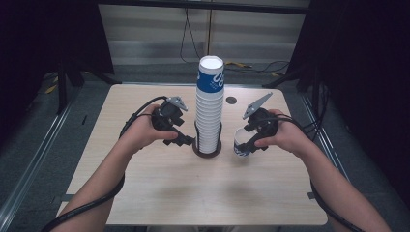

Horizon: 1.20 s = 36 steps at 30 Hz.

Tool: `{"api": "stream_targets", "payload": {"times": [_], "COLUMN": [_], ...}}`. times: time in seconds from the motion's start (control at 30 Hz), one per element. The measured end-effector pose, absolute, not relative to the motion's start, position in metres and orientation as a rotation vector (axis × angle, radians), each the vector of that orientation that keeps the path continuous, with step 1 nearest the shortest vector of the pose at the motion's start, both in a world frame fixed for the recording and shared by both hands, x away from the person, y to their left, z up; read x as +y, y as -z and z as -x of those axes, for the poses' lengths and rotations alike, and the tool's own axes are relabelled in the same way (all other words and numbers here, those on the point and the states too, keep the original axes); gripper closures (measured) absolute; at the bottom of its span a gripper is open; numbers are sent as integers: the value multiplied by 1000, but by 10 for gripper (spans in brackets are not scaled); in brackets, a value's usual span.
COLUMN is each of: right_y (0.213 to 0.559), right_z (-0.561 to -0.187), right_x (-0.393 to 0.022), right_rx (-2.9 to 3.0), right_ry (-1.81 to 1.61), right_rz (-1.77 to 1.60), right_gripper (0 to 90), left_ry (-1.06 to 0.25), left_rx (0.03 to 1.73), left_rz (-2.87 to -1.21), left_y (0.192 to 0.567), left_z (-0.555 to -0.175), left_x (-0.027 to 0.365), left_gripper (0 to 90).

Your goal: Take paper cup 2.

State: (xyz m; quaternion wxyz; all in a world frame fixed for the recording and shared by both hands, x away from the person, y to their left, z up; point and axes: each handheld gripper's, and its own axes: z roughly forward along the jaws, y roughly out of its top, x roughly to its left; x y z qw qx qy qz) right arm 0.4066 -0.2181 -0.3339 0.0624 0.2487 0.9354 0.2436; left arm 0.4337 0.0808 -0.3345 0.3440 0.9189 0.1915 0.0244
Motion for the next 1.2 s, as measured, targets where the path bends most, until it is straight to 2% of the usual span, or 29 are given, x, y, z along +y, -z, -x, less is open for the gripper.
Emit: {"api": "stream_targets", "payload": {"times": [0.77,1.2], "right_y": [305,295], "right_z": [-423,-429], "right_x": [-197,-195], "right_rx": [2781,2733], "right_ry": [-814,-870], "right_rz": [-749,-758], "right_gripper": [170,169], "left_ry": [-67,-104], "left_rx": [509,497], "left_rz": [-2398,-2387], "left_y": [309,276], "left_z": [-447,-458], "left_x": [81,68], "left_gripper": [184,184]}}
